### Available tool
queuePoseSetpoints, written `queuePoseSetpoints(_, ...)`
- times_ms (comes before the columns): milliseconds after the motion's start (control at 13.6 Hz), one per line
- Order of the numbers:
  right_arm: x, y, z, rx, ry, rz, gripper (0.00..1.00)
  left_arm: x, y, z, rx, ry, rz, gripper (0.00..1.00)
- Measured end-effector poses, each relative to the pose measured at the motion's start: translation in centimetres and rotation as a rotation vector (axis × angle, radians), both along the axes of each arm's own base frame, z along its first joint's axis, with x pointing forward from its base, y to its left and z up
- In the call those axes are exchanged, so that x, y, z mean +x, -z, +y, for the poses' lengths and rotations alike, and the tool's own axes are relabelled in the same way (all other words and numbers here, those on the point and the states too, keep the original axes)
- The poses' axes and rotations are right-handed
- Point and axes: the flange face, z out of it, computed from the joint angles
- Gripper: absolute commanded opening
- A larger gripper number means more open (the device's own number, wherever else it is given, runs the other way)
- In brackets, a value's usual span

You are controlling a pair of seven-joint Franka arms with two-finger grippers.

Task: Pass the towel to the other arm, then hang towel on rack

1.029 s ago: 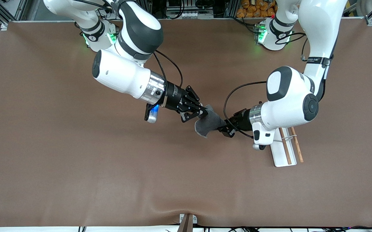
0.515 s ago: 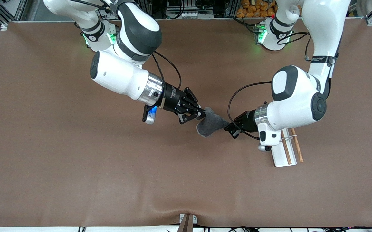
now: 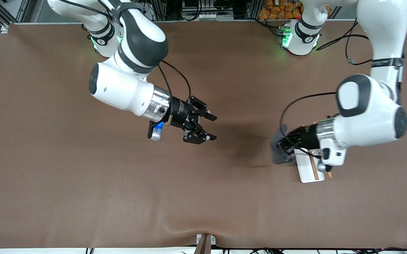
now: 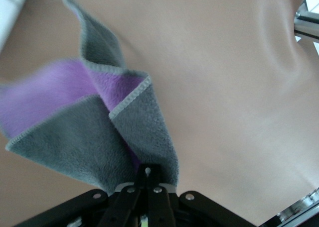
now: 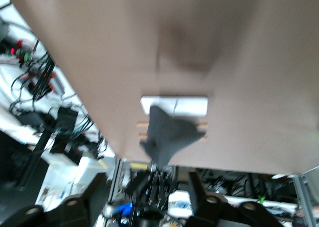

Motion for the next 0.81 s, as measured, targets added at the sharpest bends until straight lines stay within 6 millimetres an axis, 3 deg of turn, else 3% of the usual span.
queuePoseSetpoints(221,1.9,1.5,-5.4,-0.145,-0.069,0.048,1.0,0.1,0.8,7.1,0.014,0.111,-0.031,0.0)
queuePoseSetpoints(441,3.5,2.8,-11.9,-0.226,-0.191,0.076,1.0,-0.3,1.7,11.9,0.025,0.28,-0.09,0.0)
queuePoseSetpoints(662,5.1,4.2,-22.7,-0.258,-0.387,0.046,1.0,-0.7,3.1,15.8,0.06,0.426,-0.131,0.0)
queuePoseSetpoints(809,5.3,5.4,-29.9,-0.383,-0.545,0.01,1.0,-0.9,3.7,17.0,0.113,0.494,-0.13,0.0)
